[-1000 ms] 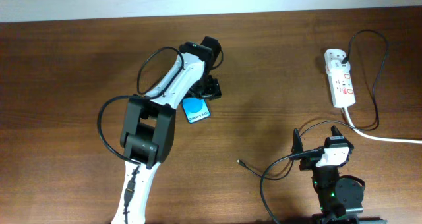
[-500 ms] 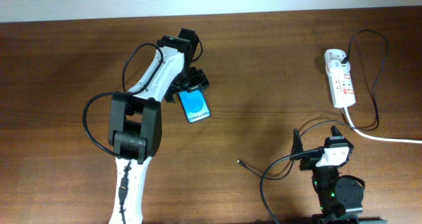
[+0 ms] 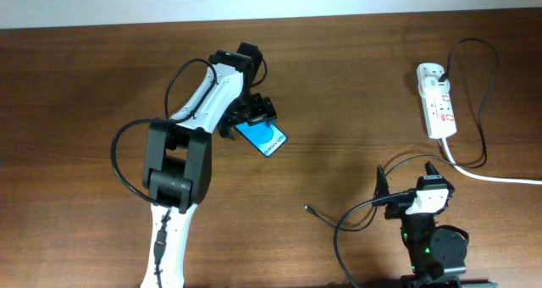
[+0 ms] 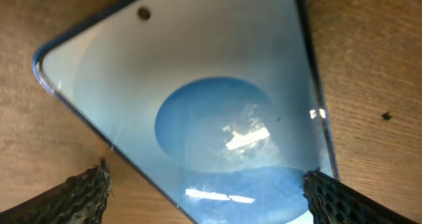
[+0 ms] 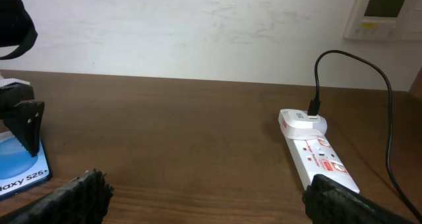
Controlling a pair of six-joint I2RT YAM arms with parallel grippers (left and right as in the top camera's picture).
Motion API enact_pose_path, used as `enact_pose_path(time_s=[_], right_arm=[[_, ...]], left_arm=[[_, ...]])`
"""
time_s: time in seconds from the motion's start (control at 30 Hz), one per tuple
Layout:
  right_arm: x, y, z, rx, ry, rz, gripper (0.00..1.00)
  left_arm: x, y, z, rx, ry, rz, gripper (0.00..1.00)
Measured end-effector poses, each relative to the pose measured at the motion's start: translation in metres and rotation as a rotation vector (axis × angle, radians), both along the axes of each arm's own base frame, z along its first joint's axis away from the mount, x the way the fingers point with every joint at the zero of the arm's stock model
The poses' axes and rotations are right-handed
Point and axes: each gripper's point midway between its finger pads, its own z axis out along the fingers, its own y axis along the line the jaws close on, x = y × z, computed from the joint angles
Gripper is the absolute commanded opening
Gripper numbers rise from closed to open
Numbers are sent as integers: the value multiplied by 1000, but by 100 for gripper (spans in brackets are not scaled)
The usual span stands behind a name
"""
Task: Plug charger to phone and switch on socket
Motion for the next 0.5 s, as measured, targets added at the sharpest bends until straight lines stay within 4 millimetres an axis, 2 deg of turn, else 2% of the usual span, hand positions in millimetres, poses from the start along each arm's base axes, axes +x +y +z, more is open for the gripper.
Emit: enact_pose_path(time_s=[0.07,0.13,0.23,0.33,0.5], right_arm=[[0,0,0,0,0,0,98],[0,0,0,0,0,0,98],[0,0,0,0,0,0,98],[0,0,0,0,0,0,98],[0,0,0,0,0,0,98]], left_arm=[[-1,-2,0,5,12,73,99],[8,-10,1,-19,-16,156,99],[12,-25,3,-101,-12,188,99],[11,-26,4,-114,-5,191,99],[9,-21,-3,31,-61,205,99]])
